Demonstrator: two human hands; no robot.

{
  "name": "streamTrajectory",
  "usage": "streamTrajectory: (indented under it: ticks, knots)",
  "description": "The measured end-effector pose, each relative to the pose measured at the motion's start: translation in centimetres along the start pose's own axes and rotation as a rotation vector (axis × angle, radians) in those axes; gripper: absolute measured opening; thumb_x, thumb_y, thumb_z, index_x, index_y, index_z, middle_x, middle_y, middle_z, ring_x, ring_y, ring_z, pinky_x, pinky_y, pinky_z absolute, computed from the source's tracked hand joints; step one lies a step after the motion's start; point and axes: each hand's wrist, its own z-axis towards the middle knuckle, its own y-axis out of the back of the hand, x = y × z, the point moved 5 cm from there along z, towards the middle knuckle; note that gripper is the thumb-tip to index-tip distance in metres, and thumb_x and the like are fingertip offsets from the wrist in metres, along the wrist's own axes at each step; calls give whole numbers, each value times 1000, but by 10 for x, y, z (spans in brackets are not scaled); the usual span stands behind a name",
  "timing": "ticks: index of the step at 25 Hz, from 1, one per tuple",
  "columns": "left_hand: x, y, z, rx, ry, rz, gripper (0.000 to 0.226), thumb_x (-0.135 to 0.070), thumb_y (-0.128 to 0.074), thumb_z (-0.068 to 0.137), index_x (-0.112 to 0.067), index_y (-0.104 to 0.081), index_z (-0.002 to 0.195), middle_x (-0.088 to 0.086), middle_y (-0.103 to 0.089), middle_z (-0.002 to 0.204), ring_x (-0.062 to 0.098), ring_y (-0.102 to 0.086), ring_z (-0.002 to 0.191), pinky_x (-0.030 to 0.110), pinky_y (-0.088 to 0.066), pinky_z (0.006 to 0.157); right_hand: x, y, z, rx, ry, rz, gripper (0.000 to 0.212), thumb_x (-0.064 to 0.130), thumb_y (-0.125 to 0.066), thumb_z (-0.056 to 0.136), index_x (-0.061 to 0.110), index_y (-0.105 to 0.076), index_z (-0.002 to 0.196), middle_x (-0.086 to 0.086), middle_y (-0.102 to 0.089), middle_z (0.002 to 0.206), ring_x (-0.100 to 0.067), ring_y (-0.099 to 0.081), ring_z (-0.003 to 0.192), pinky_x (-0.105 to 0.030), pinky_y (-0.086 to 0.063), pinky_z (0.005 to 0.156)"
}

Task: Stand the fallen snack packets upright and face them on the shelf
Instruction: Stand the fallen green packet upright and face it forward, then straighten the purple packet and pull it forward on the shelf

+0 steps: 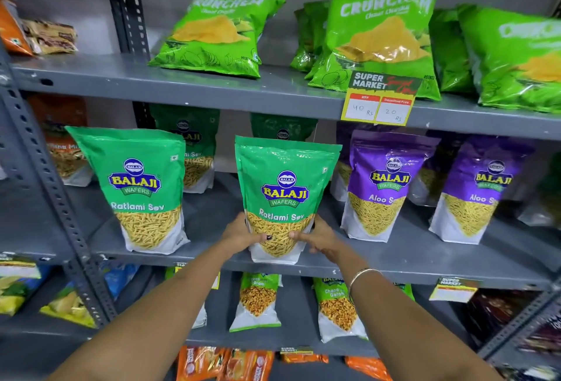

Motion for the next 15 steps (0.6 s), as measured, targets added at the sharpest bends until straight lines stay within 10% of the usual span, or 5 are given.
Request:
streamTrajectory:
  ticks: [2, 6, 10, 12, 15]
  knots:
    - [5, 1, 0, 97, 101, 138, 71, -27, -73, 75, -7, -36, 133, 13, -48, 141, 30, -47, 127, 43, -44, 101, -3, 3, -2, 11, -25, -11, 75, 12, -76, 73, 5, -36, 136, -12, -51, 137, -29, -47, 130, -36, -49, 97]
    - [10, -19, -23, 600, 446, 400, 31, -33, -52, 90, -2, -53, 97, 15, -63, 103, 31, -53, 126, 40, -46, 98, -12, 45, -8, -91, -167, -337, 79, 29, -73, 77, -3, -34, 137, -16, -47, 139, -30, -46, 128, -31, -46, 79]
    - [-33, -82, -26, 837, 298, 335, 24, -26, -43, 96, -11, -50, 78, 10, -63, 94, 22, -69, 89, 42, -49, 91, -35, 128, -11, -218, -315, -496, 36, 29, -72, 77, 7, -47, 63, 1, -57, 41, -12, -50, 36, -28, -45, 49]
    - [-64, -117, -10, 682, 124, 240, 16, -25, -49, 93, -16, -51, 79, 4, -55, 84, 10, -59, 69, 31, -51, 73, -45, 167, -14, -259, -392, -487, 31, 29, -70, 78, 4, -57, 91, -11, -60, 76, -16, -55, 45, -25, -42, 46]
    - [-94, -161, 35, 373, 32, 40, 46, -28, -58, 88, -9, -44, 127, 8, -50, 119, 19, -51, 107, 24, -45, 69, -61, 222, 4, -385, -274, -351, 85, 26, -78, 71, -3, -31, 136, -19, -46, 134, -34, -51, 120, -40, -46, 96]
